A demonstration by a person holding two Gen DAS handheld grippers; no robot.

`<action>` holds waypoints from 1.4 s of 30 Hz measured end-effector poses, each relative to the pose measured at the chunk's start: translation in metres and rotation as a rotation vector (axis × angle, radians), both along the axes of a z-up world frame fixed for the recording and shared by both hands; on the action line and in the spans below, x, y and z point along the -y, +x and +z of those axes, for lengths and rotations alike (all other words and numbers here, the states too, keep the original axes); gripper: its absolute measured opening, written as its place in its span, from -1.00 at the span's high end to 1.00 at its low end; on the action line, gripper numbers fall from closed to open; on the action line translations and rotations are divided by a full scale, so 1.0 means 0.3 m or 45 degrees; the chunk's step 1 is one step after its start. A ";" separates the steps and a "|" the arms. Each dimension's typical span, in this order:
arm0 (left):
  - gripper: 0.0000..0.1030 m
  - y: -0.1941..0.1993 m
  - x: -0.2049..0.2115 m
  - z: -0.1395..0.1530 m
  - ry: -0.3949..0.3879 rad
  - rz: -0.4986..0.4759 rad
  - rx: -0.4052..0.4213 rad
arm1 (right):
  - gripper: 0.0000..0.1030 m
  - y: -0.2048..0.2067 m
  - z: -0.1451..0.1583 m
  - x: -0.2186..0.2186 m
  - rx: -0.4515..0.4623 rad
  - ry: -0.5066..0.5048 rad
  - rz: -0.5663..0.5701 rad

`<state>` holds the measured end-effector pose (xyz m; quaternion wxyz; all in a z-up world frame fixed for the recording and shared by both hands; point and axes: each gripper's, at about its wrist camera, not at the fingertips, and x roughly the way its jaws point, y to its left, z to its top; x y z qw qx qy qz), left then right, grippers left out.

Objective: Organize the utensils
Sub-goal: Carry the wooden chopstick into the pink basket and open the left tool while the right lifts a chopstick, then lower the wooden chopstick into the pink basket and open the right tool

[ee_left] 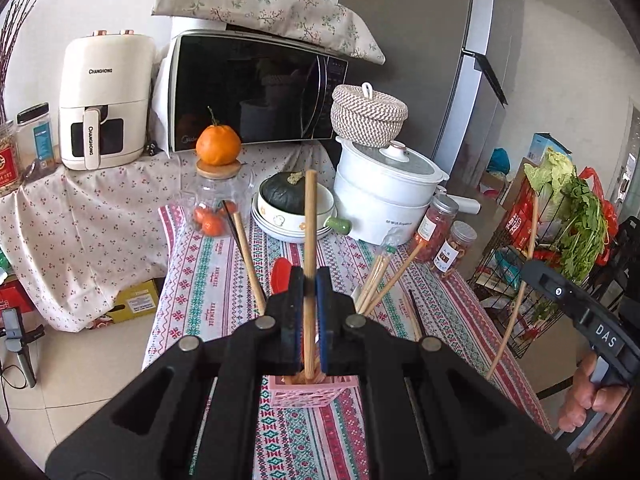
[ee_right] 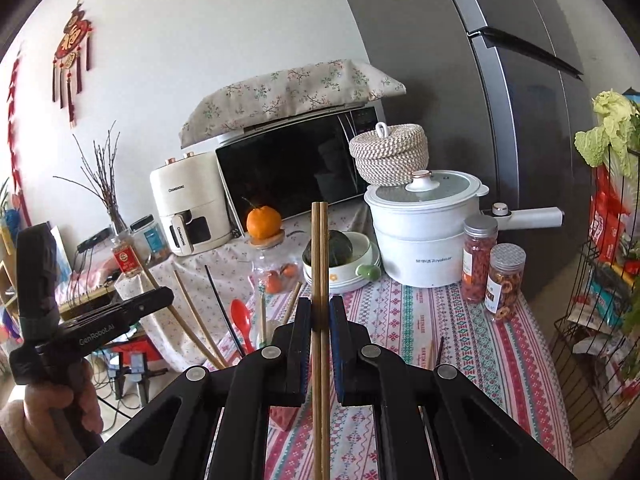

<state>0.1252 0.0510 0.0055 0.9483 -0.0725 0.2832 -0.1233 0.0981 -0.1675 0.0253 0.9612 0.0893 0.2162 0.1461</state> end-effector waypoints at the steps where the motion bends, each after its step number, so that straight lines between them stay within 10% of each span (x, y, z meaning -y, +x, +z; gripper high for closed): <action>1: 0.87 0.012 0.003 -0.013 0.007 0.011 -0.018 | 0.83 -0.001 0.001 -0.003 0.003 0.001 0.002; 6: 0.56 0.010 0.000 -0.022 0.026 0.039 -0.023 | 0.83 -0.015 0.017 -0.024 0.038 0.012 0.007; 11: -0.16 -0.043 -0.029 0.021 0.008 0.048 0.004 | 0.83 -0.035 0.050 -0.050 0.093 0.032 -0.005; 17: -0.41 -0.093 -0.120 0.009 0.000 0.107 -0.079 | 0.83 -0.028 0.134 -0.149 0.214 0.052 0.004; 30: -0.43 -0.156 -0.279 -0.103 0.055 0.148 -0.241 | 0.83 0.096 0.080 -0.442 0.374 -0.080 0.032; 42: -0.43 -0.163 -0.282 -0.111 0.042 0.108 -0.270 | 0.82 0.181 -0.144 -0.482 0.237 -0.212 0.044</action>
